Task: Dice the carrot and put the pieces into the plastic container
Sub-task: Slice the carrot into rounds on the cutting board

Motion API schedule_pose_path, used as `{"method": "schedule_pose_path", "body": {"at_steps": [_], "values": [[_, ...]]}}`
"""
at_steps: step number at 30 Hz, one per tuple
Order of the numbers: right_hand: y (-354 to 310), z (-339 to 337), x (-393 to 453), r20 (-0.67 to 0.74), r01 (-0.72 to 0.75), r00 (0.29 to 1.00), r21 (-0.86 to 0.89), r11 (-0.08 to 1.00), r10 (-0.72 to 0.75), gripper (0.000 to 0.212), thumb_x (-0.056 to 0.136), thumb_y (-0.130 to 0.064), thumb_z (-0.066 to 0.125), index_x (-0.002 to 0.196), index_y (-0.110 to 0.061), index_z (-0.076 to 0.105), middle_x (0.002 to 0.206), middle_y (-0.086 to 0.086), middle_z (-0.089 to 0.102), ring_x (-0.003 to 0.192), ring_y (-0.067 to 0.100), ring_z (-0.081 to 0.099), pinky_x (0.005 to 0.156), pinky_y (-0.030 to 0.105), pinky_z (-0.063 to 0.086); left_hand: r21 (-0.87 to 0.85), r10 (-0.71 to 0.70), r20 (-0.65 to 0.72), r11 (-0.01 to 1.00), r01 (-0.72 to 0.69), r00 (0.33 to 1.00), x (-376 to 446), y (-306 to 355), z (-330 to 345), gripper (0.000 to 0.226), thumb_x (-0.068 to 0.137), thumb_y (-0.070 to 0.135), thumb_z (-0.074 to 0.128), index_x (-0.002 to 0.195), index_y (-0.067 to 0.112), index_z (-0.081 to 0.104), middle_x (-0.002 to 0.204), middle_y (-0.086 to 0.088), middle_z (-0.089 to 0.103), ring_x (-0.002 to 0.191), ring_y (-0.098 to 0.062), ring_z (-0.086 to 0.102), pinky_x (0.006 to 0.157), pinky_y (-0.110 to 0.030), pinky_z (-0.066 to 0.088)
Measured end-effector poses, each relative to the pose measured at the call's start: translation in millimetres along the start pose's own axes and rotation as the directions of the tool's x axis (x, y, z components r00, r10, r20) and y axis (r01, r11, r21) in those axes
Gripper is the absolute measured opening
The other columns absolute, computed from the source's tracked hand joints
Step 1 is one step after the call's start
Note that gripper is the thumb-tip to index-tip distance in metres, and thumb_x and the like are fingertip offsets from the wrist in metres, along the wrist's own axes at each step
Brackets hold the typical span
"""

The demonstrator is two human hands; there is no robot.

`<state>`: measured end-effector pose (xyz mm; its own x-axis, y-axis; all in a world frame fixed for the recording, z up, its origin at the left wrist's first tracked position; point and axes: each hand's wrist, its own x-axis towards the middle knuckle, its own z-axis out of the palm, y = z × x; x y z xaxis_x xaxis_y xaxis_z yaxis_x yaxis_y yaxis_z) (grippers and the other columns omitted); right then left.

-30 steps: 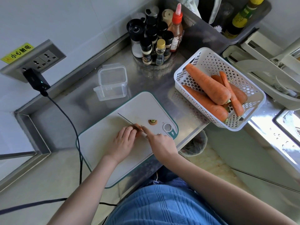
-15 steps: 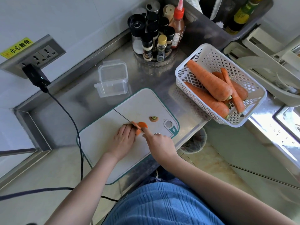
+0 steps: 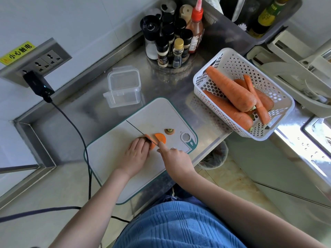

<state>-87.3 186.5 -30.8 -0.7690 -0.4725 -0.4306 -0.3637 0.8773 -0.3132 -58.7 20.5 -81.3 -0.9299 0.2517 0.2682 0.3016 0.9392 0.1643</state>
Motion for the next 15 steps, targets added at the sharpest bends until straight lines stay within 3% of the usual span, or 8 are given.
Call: {"method": "schedule_pose_path", "body": {"at_steps": [2,6,10,13,15], "values": [[-0.7,1.2,-0.5,0.005,0.001,1.0,0.003,1.0,-0.001,0.034,0.099,-0.01,0.044,0.123,-0.021,0.022,0.058,0.003,0.032,0.051,0.03,0.045,0.049,0.035,0.042,0.01,0.007,-0.002,1.0,-0.007,1.0,-1.1,0.3,-0.3,0.018,0.09,0.019,0.038,0.099,0.005,0.045,0.09,-0.017,0.059,0.093,-0.028,0.044,0.071,-0.037,0.055],[-0.6,1.9,0.4,0.006,0.007,1.0,0.003,1.0,-0.007,0.032,0.1,-0.012,0.043,0.126,-0.018,0.025,0.058,0.002,0.031,0.052,0.029,0.044,0.049,0.034,0.04,0.018,0.009,-0.004,1.0,-0.009,1.0,-1.6,-0.5,0.1,0.033,0.102,0.023,0.018,0.099,0.005,0.045,0.099,-0.013,0.047,0.095,-0.028,0.045,0.074,-0.036,0.054],[0.7,0.5,3.8,0.026,0.016,1.0,-0.029,0.999,-0.016,0.031,0.1,-0.012,0.043,0.127,-0.015,0.028,0.059,0.002,0.034,0.054,0.029,0.044,0.05,0.033,0.037,-0.038,0.009,0.0,0.999,-0.009,1.0,-2.2,-0.2,0.9,0.018,0.091,0.018,0.036,0.101,0.005,0.044,0.1,-0.011,0.044,0.096,-0.027,0.044,0.074,-0.037,0.054],[2.9,-0.9,6.9,0.045,0.02,0.999,-0.019,1.0,-0.02,0.025,0.1,-0.012,0.042,0.124,-0.014,0.032,0.068,0.006,0.049,0.059,0.031,0.052,0.051,0.033,0.036,-0.057,0.01,0.002,0.998,-0.01,1.0,-4.0,0.2,1.9,0.025,0.086,0.015,0.039,0.108,0.003,0.044,0.107,-0.01,0.041,0.1,-0.027,0.045,0.078,-0.037,0.054],[3.1,-1.3,8.5,0.049,0.017,0.999,0.0,1.0,-0.017,0.022,0.1,-0.011,0.042,0.12,-0.014,0.033,0.066,0.005,0.045,0.06,0.031,0.053,0.052,0.033,0.036,-0.052,0.028,0.01,0.998,-0.027,1.0,-4.4,-0.1,2.7,0.028,0.086,0.011,0.039,0.112,0.002,0.044,0.111,-0.012,0.041,0.103,-0.028,0.045,0.081,-0.037,0.052]]}}
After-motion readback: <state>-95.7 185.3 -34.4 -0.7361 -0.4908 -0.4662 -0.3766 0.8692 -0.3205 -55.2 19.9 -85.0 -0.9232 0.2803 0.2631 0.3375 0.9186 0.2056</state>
